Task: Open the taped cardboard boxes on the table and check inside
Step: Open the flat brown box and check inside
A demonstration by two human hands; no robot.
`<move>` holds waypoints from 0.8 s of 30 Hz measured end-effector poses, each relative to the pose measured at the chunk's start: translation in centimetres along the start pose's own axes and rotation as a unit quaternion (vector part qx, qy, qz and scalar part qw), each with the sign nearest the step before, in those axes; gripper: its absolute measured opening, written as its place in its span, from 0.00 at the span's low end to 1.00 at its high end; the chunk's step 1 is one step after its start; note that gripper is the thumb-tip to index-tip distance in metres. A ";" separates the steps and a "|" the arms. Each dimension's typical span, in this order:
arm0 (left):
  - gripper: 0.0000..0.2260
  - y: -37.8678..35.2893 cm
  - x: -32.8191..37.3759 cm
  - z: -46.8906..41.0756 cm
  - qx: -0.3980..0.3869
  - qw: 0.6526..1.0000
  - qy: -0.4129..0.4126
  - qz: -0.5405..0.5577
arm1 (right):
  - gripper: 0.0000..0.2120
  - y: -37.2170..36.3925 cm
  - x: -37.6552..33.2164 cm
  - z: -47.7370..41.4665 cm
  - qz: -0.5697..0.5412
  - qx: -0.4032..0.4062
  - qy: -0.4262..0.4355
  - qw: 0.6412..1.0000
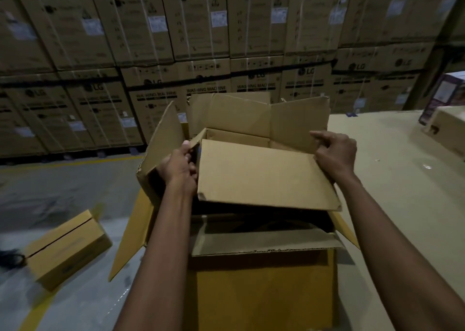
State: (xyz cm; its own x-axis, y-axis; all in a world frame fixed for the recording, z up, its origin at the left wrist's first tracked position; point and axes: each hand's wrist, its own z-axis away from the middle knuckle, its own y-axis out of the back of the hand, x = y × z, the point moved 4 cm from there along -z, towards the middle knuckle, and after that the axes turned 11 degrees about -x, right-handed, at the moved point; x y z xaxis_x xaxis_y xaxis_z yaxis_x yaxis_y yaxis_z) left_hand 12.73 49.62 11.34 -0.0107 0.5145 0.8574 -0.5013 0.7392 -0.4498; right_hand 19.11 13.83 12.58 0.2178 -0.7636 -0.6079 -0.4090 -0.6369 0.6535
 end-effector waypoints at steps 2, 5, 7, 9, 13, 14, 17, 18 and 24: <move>0.12 0.9 -0.4 0.3 -0.016 0.999 -0.031 -0.024 | 0.22 -0.6 -0.3 0.4 0.017 0.002 0.019 1.000; 0.11 1.4 -0.3 0.7 -0.029 0.998 -0.047 -0.004 | 0.22 -0.8 -0.6 0.8 0.015 0.031 0.031 0.999; 0.10 1.3 0.0 0.9 -0.007 0.999 -0.011 0.038 | 0.22 -0.7 -0.8 1.1 0.009 0.055 0.030 0.998; 0.13 1.4 0.0 0.6 0.007 0.993 0.040 0.115 | 0.22 -0.5 -0.8 1.1 0.001 0.068 0.017 0.998; 0.08 2.0 0.2 -0.4 -0.001 0.982 0.073 0.176 | 0.22 -0.8 -0.8 1.6 0.006 0.079 0.024 0.997; 0.10 1.8 0.5 -0.6 -0.011 0.980 0.068 0.189 | 0.21 -0.7 -0.6 1.7 0.008 0.083 0.025 0.996; 0.11 1.1 1.9 -0.7 -0.028 0.980 0.033 0.195 | 0.19 -0.5 -0.1 2.1 0.002 0.108 0.022 0.994; 0.11 0.9 2.5 -0.6 -0.029 0.983 0.014 0.181 | 0.18 -0.4 0.0 2.3 -0.001 0.120 0.027 0.992; 0.16 2.1 6.5 -1.5 -0.007 0.966 -0.239 -0.101 | 0.18 -0.7 -0.4 4.0 0.009 0.156 0.098 0.983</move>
State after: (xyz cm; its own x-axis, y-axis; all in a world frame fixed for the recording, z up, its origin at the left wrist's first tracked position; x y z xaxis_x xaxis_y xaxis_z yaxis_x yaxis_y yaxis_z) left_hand 12.88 55.18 15.55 -0.3131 0.1024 0.9442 -0.5226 0.8115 -0.2613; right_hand 15.81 15.07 10.58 0.3620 -0.8000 -0.4785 -0.6600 -0.5825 0.4744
